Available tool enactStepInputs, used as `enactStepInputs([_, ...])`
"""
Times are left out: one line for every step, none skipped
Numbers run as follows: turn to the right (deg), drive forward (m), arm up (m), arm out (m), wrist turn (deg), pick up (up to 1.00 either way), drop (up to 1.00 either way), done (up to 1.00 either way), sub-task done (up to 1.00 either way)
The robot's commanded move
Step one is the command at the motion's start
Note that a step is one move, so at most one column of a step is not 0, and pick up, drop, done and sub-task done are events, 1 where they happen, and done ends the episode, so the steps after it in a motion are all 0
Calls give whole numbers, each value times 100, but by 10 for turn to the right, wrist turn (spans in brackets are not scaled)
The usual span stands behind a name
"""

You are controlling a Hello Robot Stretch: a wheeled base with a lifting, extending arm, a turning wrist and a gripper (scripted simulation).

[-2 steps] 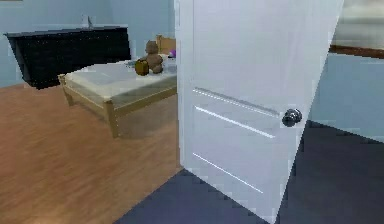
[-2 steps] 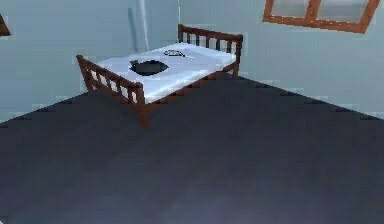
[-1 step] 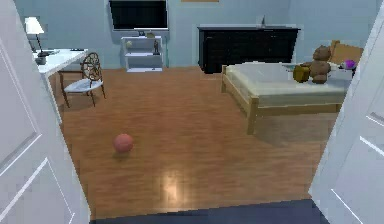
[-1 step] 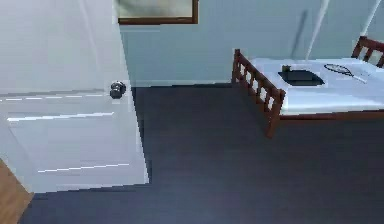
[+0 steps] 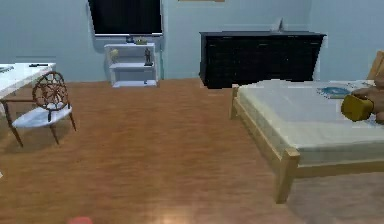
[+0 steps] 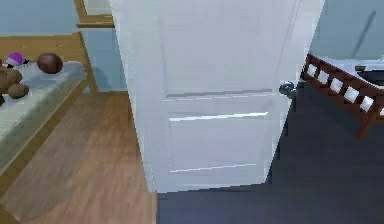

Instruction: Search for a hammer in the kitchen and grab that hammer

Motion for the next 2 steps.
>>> enactStepInputs([0,65,0,0,0,0,0,0,0])
enactStepInputs([-150,0,0,0,0,0,0,0,0])
